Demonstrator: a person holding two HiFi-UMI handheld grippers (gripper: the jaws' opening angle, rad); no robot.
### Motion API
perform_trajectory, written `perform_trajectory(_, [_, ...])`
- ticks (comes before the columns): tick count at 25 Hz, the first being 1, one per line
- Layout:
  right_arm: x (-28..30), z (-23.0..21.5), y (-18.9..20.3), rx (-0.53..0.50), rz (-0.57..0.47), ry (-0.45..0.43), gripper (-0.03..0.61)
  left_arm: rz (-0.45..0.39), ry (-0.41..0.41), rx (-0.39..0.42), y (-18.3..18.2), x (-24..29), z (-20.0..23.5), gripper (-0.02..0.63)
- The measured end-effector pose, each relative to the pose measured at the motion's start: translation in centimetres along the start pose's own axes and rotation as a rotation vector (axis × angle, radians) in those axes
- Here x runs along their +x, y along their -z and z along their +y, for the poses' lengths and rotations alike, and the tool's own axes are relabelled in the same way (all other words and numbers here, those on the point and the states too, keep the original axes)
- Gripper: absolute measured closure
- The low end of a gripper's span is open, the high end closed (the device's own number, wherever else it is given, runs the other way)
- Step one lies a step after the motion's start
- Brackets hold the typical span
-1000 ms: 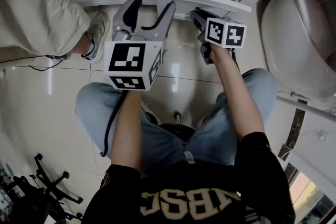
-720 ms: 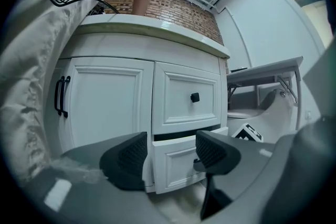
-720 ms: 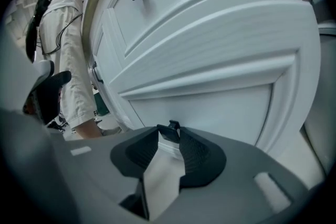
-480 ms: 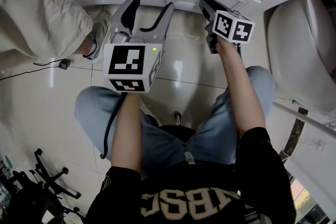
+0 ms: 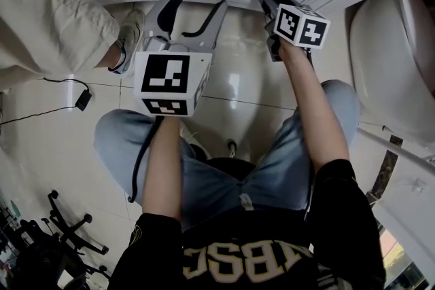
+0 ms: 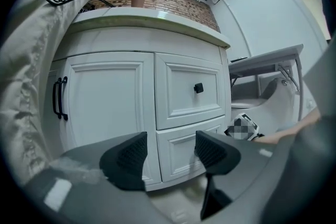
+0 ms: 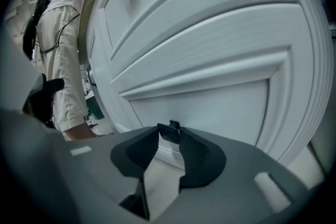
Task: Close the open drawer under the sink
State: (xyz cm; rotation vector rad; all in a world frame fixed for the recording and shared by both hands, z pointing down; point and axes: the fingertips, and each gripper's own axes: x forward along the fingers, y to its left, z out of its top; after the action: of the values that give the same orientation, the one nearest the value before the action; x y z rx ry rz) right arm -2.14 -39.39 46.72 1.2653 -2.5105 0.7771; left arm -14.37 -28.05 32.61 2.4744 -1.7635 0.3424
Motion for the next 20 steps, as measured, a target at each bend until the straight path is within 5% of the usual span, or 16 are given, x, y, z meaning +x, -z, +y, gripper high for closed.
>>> perform_trajectory(4, [-1.0,0.5,-0.1,0.051,-0.033,-0.030,0.409,-0.014,0.010,0.007,-0.5,-0.5,-0.6,0.321])
perform_trajectory(13, [-7.1,2.9,-2.1,-0.159,-0.028,-0.003,0.403,-0.048,-0.008,-0.006,-1.3,-1.6,-1.5,0.318])
perform_trajectory(20, [-13.0,4.5,-5.1,-0.236,-0.155,0.037,0.402,-0.077,0.004,0.039,-2.2,-3.8,-3.0,0.318])
